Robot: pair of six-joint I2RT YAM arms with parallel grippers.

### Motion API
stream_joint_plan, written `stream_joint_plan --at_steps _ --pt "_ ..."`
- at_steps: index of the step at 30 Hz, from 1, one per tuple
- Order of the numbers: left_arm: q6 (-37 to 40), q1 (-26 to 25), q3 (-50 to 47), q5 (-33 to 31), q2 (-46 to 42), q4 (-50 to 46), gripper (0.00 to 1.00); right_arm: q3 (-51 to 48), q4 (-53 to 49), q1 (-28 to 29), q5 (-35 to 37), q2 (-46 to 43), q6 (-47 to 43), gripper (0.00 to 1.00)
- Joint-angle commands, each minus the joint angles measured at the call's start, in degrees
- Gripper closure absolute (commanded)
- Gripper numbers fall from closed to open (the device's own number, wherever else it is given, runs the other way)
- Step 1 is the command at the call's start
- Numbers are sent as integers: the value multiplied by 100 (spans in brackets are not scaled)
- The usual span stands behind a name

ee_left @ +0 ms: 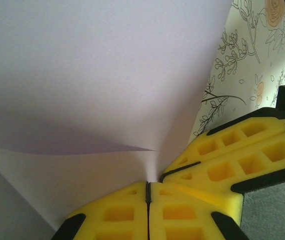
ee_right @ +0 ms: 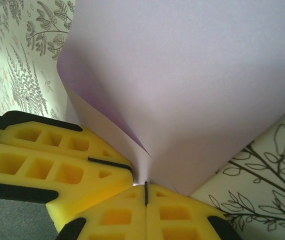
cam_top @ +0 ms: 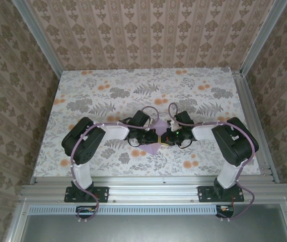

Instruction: Fold a paper plane with a square sheet of paper (pick it up from the middle)

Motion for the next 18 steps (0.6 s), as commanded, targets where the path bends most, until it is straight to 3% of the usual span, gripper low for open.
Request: stream_joint_plan --at_steps 1,18 --pt "79 13 -97 -102 -162 -121 93 128 -393 32 345 143 -290 97" --pt "197 26 -105 50 -251 -163 93 301 -926 56 665 321 -677 98"
